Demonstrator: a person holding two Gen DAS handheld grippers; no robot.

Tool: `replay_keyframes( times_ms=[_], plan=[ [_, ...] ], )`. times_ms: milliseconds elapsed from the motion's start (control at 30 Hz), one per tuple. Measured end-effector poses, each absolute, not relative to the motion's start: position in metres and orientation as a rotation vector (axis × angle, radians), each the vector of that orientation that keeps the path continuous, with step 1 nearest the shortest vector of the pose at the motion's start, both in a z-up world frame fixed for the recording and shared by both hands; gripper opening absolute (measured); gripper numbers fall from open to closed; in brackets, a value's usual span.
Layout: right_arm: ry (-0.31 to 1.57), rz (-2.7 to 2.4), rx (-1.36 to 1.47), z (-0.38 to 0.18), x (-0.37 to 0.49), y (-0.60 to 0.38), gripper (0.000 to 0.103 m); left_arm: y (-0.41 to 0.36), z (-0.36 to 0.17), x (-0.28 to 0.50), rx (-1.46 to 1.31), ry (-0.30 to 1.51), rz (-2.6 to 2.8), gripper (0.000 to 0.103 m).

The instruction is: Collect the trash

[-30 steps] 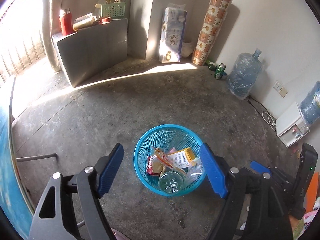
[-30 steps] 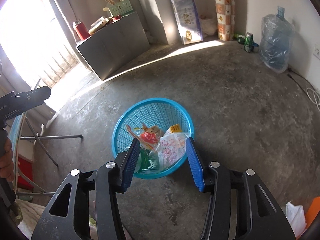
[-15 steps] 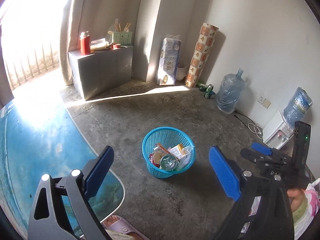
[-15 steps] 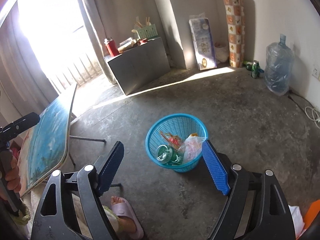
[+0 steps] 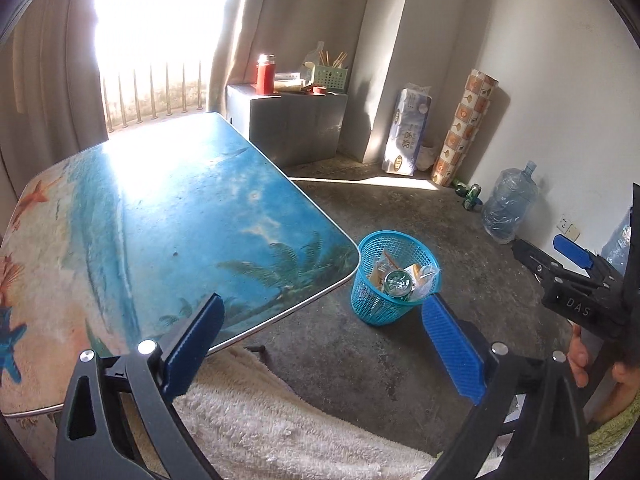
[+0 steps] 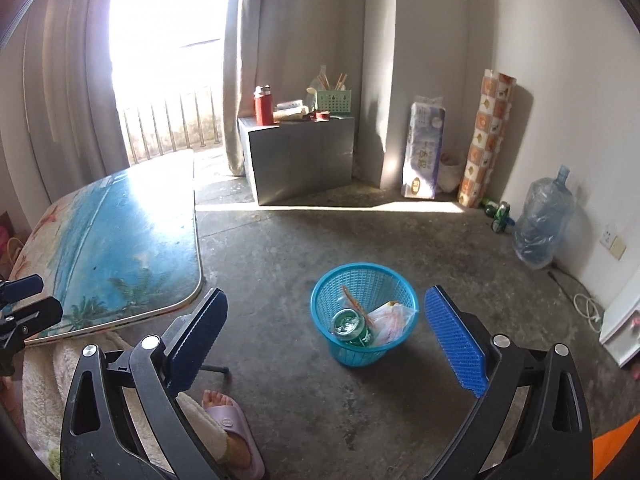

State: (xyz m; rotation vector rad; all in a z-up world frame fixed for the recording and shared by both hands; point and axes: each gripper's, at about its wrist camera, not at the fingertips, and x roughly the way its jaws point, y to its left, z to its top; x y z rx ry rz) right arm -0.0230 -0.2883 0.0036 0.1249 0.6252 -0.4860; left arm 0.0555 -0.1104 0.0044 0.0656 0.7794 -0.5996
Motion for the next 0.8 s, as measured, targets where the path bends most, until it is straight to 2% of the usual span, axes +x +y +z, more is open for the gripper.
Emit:
replay_keyframes(
  times_ms=[433,800],
  plan=[
    [0.657,-0.74,0.123,-0.016,-0.035,-0.242,0.095,-0.076,-0.006,0.042,0.112,0.712,-0.429,0.097],
    [0.724,-0.806,0.133,-0.03,-0.039,-0.238,0.095,-0.078,-0.016,0.042,0.144,0.717,-0.34,0.097]
  ],
)
